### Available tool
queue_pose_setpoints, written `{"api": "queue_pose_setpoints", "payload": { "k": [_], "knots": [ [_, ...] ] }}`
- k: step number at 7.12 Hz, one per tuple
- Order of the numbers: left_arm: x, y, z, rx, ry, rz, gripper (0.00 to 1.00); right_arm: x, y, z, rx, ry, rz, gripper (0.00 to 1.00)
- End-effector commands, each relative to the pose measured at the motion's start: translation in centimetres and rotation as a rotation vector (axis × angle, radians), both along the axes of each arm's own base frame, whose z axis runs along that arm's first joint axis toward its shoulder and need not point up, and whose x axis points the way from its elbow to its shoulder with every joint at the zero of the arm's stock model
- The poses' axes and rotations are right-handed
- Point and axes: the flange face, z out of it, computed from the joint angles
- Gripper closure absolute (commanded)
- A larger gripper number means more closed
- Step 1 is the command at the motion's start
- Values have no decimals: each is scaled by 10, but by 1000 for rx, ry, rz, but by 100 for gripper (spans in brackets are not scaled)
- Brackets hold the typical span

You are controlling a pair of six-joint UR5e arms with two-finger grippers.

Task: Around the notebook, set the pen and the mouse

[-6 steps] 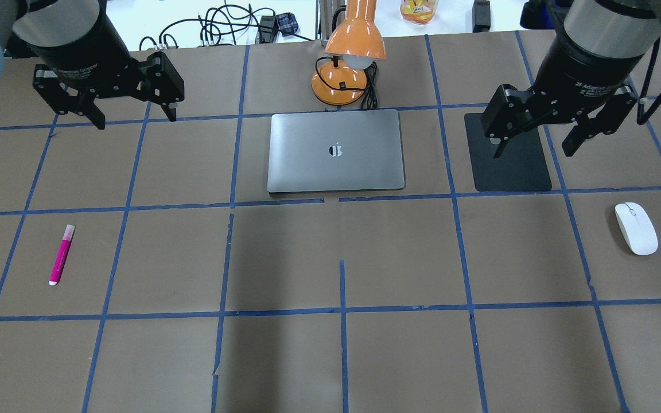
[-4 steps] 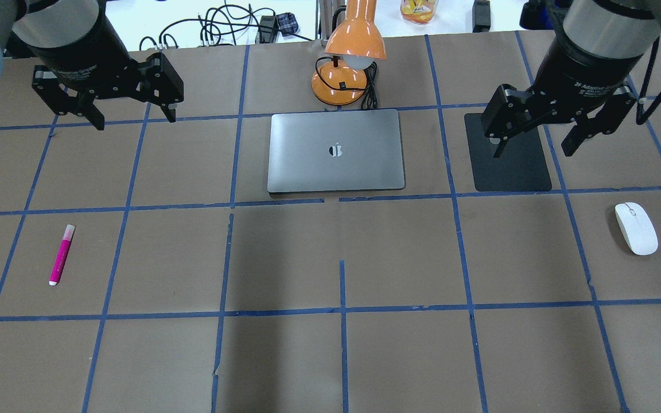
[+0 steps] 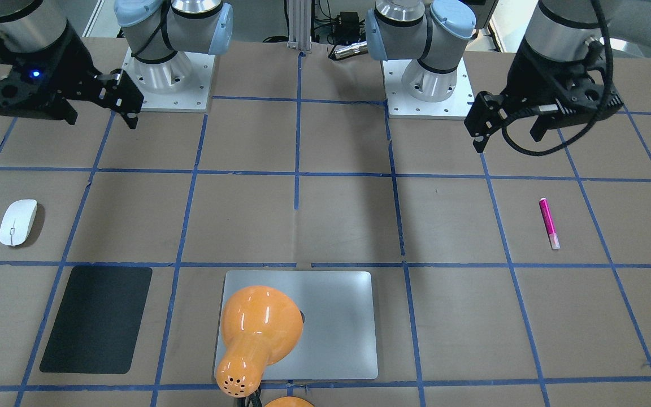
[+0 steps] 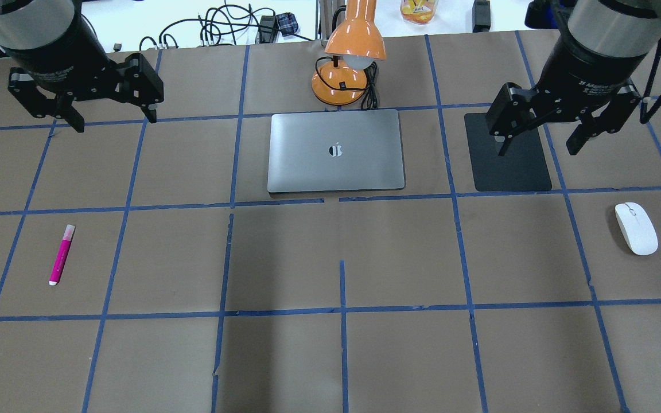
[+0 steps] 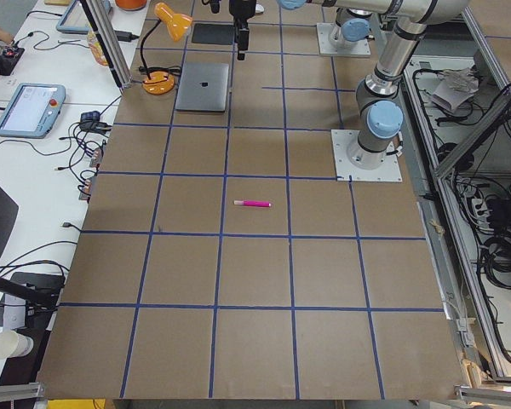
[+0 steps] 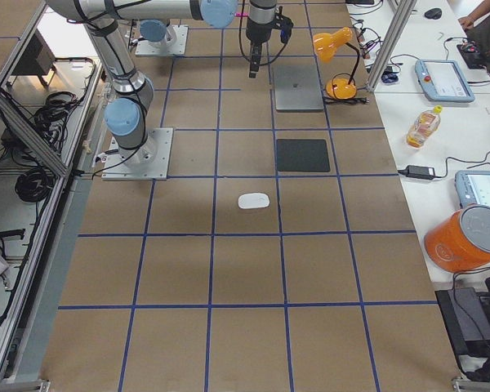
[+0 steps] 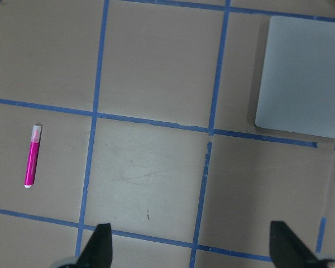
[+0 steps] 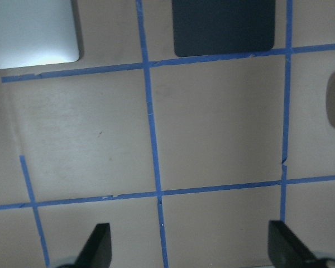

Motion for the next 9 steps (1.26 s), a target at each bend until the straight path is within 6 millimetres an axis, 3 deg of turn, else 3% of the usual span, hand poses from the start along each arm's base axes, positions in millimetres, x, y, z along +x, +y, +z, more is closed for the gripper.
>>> {"api": "queue_pose_setpoints", "payload": {
  "k": [1, 2, 3, 5, 6, 8, 9],
  "knots": [
    [85, -2, -87, -10, -16, -109, 0, -103, -32, -61, 2, 21, -32, 0],
    [143, 6, -145, -24, -33, -168, 0, -147, -37, -92, -46, 36, 60, 0],
    [183, 18, -193, -58, -21, -184, 0, -178, -39, -139, -45, 31, 43, 0],
    [253, 37, -255, -75, 113, -336, 0, -222, -26, -193, -89, 51, 147, 0],
    [275, 41, -279, -50, 137, -351, 0, -234, -23, -219, -109, 64, 173, 0],
    [286, 35, -309, -46, 126, -352, 0, -282, -10, -256, -94, 33, 219, 0],
    [284, 36, -319, -36, 142, -322, 0, -289, -13, -271, -90, 37, 225, 0]
  ]
}}
